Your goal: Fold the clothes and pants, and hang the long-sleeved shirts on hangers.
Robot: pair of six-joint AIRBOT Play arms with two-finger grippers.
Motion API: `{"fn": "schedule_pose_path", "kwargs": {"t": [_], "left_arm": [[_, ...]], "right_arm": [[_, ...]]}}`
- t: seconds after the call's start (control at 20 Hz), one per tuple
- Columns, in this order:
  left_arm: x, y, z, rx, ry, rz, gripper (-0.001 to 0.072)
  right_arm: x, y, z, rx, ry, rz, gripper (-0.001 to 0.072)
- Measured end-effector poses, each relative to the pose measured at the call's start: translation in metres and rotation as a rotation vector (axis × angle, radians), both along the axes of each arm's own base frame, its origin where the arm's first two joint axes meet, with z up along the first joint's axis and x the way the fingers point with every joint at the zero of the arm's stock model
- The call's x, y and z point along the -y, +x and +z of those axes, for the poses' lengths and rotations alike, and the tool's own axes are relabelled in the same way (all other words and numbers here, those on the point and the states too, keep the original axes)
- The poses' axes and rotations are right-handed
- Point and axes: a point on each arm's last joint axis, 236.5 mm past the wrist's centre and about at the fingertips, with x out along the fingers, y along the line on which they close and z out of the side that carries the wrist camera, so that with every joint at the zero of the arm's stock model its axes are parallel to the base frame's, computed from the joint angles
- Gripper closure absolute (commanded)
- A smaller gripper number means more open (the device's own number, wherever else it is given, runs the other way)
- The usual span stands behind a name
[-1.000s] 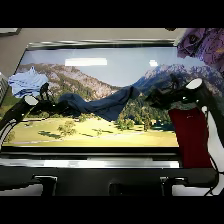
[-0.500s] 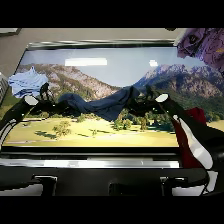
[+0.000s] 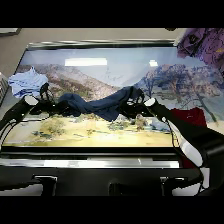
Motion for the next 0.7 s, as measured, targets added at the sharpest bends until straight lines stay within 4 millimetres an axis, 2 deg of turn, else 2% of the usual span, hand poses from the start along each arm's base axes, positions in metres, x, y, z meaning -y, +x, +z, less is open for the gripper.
{"fn": "schedule_pose_path", "kwargs": {"t": [0.05,0.1,0.25,0.3,0.4,0.5,0.55,0.65,0.7], "left_arm": [[0.000,0.000,0.000,0.000,0.000,0.000,0.0688],[0.000,0.000,0.000,0.000,0.000,0.000,0.0688],[-0.001,0.000,0.001,0.000,0.001,-0.002,0.0689],[-0.002,0.001,0.002,0.002,0.005,-0.005,0.0689],[-0.009,0.006,0.012,0.011,0.020,-0.017,0.0689],[-0.022,0.018,0.035,0.042,0.050,-0.038,0.0690],[-0.029,0.026,0.050,0.065,0.069,-0.047,0.0690],[-0.044,0.043,0.095,0.145,0.115,-0.061,0.0689],[-0.052,0.052,0.126,0.202,0.143,-0.065,0.0690]], "right_arm": [[-0.001,0.000,-0.002,0.001,-0.005,-0.002,0.0573],[-0.001,0.001,-0.004,0.002,-0.009,-0.006,0.0691],[0.000,0.007,-0.003,0.021,-0.016,-0.019,0.0688],[0.000,0.012,0.003,0.041,-0.015,-0.021,0.0688],[0.002,0.027,0.030,0.108,-0.001,-0.029,0.0688],[0.011,0.048,0.073,0.215,0.007,-0.037,0.0688],[0.017,0.059,0.103,0.281,0.014,-0.042,0.0688],[0.029,0.073,0.174,0.423,0.030,-0.045,0.0688],[0.035,0.077,0.215,0.505,0.039,-0.049,0.0688]]}}
